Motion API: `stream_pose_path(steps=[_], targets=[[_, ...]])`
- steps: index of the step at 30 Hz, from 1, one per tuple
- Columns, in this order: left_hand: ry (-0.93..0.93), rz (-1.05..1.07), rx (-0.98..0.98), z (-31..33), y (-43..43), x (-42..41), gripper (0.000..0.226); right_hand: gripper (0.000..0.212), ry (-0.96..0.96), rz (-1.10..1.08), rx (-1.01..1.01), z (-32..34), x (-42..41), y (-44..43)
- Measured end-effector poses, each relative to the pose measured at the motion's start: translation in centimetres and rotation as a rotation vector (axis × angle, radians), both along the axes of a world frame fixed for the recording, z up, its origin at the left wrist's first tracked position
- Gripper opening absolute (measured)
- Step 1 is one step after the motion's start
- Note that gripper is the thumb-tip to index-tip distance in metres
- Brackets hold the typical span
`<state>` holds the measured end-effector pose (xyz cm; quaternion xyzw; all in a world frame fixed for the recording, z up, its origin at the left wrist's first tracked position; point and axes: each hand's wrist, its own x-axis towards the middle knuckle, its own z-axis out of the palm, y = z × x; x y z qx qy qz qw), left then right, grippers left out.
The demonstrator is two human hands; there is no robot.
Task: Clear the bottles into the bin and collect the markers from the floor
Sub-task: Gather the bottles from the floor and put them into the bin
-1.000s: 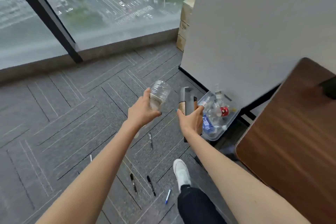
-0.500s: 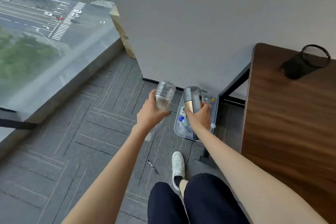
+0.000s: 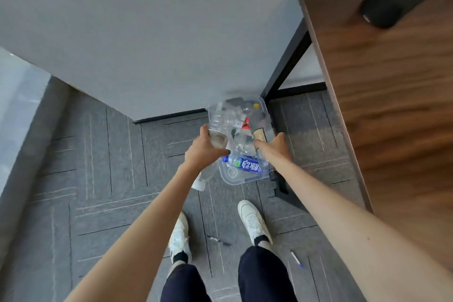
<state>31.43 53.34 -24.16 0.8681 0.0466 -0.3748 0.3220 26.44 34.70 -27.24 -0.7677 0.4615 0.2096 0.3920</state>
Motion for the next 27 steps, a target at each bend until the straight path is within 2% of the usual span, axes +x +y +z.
stream_pose_path(steps=[4,7,13,15,19,22,24,27], targets=[[0.048,-0.008,-0.006,-6.1,0.6,0.8,0.102,0.082,0.009,-0.048,-0.02,-5.5,1.2,-0.6],[0.069,-0.012,0.008,-9.5,1.2,1.0,0.097,0.082,-0.022,-0.07,-0.027,-8.6,2.5,-1.1],[0.096,0.009,-0.001,-12.8,1.1,1.0,0.096,0.095,-0.155,-0.242,0.157,-10.5,5.1,-2.1],[0.126,0.038,0.001,-13.3,0.7,1.1,0.093,0.086,-0.156,-0.266,0.151,-10.9,4.6,-2.0],[0.146,0.097,-0.007,-13.6,-0.8,1.3,0.091,0.042,-0.144,-0.18,-0.044,-11.3,1.5,-1.5],[0.147,0.105,0.011,-14.0,-1.9,1.8,0.091,0.019,-0.188,-0.142,-0.114,-11.9,-0.9,-1.7],[0.146,0.097,0.008,-14.1,-3.2,2.6,0.091,0.011,-0.199,-0.139,-0.116,-12.0,-2.3,-2.0],[0.132,0.065,-0.032,-13.6,-6.2,4.5,0.097,0.013,-0.156,-0.155,-0.113,-12.0,-3.7,-2.5]])
